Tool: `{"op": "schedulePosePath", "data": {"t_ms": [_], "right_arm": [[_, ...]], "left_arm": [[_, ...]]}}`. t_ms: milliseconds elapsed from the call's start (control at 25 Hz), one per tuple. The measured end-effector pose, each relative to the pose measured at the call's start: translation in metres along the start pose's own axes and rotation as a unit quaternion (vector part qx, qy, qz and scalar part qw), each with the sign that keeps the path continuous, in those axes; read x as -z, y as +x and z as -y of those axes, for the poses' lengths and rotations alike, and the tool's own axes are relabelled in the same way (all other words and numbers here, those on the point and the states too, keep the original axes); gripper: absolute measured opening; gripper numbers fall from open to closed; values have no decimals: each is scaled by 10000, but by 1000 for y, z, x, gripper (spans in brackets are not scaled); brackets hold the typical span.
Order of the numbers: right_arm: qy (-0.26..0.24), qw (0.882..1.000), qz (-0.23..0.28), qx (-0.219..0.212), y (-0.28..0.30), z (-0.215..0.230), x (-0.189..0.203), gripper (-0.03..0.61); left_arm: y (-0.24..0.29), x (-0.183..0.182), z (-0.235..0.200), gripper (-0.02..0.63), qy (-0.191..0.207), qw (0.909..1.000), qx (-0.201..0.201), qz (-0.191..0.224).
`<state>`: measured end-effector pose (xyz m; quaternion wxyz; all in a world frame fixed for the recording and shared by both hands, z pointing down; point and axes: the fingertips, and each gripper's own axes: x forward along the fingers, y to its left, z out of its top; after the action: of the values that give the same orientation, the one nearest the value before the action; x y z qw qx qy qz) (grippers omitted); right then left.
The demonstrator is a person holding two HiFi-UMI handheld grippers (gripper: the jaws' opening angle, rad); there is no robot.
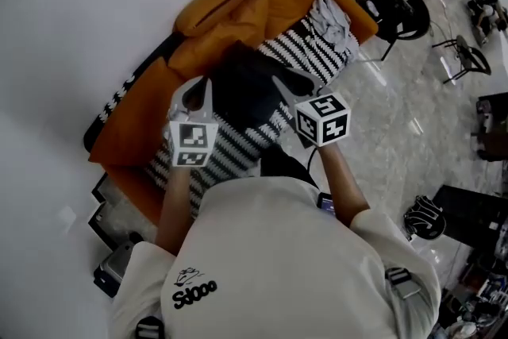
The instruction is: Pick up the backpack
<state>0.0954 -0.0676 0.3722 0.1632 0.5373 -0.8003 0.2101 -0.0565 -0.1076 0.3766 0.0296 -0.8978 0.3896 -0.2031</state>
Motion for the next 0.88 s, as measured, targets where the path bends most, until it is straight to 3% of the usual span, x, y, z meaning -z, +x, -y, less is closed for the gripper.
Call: {"op": "schedulePosePath", "data": {"t_ms": [120, 240, 440, 560, 720, 880], "right_arm": [[29, 9994, -244, -235, 30, 16, 4, 114], [33, 9972, -550, -498, 58, 28, 15, 118], [-88, 9916, -980, -835, 109, 46, 39, 129], [-314, 9876, -1182, -980, 135, 54, 57, 161], [-696, 9779, -1558, -1212, 166, 58, 89, 214], [-1418, 9583, -1966, -1516, 201, 57, 123, 258]], "left_arm": [[28, 20, -3, 11, -141, 9989, 111, -444], [51, 47, -7, 12, -39, 9954, -2, -957], [92, 80, -24, 23, -96, 9903, -218, -1372], [115, 104, -25, 114, -196, 9858, -119, -1664], [134, 144, -24, 124, -477, 9739, 37, -2217], [151, 185, -31, 143, -822, 9613, 37, -2628]]}}
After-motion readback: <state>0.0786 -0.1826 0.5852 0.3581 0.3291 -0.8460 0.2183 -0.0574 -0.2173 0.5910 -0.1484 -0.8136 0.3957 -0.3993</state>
